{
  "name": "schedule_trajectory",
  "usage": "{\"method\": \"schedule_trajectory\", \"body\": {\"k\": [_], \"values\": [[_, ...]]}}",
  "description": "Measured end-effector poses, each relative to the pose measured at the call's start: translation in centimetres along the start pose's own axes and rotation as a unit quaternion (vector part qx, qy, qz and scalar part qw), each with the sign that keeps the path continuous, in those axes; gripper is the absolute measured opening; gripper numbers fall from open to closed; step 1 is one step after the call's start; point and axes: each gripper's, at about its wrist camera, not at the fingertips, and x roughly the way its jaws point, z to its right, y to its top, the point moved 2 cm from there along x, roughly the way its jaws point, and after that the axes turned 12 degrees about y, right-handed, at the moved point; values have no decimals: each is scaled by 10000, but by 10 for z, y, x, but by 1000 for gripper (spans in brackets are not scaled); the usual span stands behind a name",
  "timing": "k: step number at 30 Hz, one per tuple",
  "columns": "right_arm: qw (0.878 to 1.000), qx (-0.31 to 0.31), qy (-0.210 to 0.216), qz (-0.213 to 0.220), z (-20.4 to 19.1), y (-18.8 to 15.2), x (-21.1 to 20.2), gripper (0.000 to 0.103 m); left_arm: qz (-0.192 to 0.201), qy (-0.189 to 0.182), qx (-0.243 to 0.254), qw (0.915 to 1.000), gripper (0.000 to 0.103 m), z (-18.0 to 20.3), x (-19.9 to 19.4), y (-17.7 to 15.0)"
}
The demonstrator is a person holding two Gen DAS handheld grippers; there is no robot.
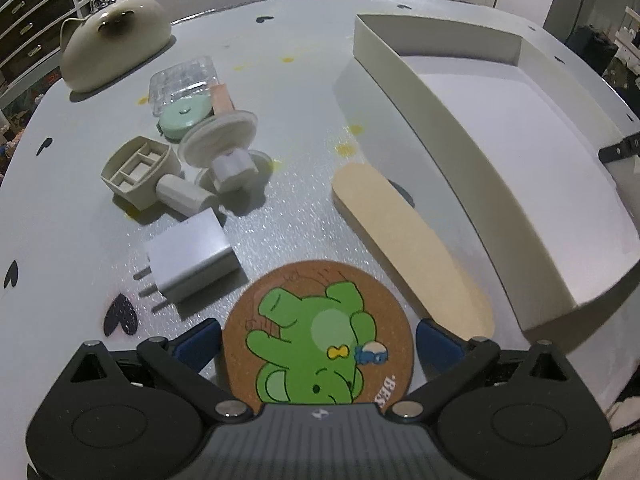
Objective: Organize rigid objects
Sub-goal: 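Grasp the cork coaster with the left tool and carry it over the tray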
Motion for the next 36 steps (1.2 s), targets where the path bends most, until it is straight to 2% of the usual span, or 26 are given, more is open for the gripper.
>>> {"method": "schedule_trajectory", "body": {"k": [4, 8, 13, 17, 22, 27, 31, 36], "values": [[10000, -13, 47, -83, 1, 2, 1, 8, -13, -46, -76, 10000, 99, -2, 0, 2], [9998, -7, 147, -92, 4, 2, 1, 7, 88, -74, -368, 9993, 99, -8, -9, 4], [9998, -60, 132, -101, 3, 2, 1, 7, 472, -86, -720, 9963, 99, -16, -41, 17], [9998, -48, 156, -105, 3, 2, 1, 7, 815, -280, -723, 9937, 99, -14, -63, 39], [9998, 13, 157, -132, 4, 2, 2, 7, 1222, -772, -202, 9893, 99, 16, -73, 82], [9998, 99, 61, -141, 2, 2, 3, 8, 1469, -1291, 662, 9785, 99, 67, -72, 111], [9998, 135, -1, -152, 1, 3, 4, 8, 1464, -1515, 1272, 9692, 99, 103, -59, 119], [9996, 217, -72, -153, 0, 3, 5, 10, 1305, -1555, 1799, 9625, 99, 137, -39, 114]]}}
